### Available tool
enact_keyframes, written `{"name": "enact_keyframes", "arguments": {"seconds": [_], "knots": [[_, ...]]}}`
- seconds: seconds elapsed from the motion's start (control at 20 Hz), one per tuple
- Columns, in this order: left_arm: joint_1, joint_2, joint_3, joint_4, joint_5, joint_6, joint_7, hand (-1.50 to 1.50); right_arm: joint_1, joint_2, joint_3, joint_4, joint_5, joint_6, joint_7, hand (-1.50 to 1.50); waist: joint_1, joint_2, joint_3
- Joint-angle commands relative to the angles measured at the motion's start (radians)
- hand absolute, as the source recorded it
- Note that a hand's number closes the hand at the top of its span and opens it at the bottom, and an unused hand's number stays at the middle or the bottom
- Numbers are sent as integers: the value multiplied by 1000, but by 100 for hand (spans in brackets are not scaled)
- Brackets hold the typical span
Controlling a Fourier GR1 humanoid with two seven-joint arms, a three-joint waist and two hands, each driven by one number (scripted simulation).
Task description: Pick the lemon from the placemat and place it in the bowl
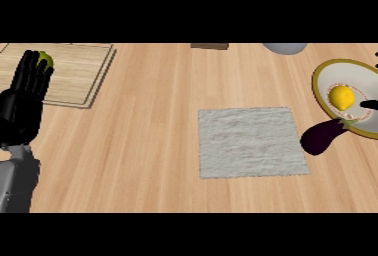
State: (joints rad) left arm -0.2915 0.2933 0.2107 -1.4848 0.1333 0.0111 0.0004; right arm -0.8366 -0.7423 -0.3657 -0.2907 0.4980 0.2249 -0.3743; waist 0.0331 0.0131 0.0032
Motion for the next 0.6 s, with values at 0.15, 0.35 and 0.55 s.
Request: {"name": "enact_keyframes", "arguments": {"seconds": [0.15, 0.35, 0.55], "knots": [[-6, 28, 29, 13, 9, -11, -5, 0, -21, -30, -165, 25, -137, -142, -69, -150, -2, 2, 0], [9, -8, -3, -48, -5, 16, 24, 0, 31, -130, -230, 75, -183, -127, -107, -150, 7, 7, 3], [18, 12, 15, -51, 20, -10, 27, 0, 63, -232, -312, 128, -254, -73, -66, -150, 12, 11, 5]]}}
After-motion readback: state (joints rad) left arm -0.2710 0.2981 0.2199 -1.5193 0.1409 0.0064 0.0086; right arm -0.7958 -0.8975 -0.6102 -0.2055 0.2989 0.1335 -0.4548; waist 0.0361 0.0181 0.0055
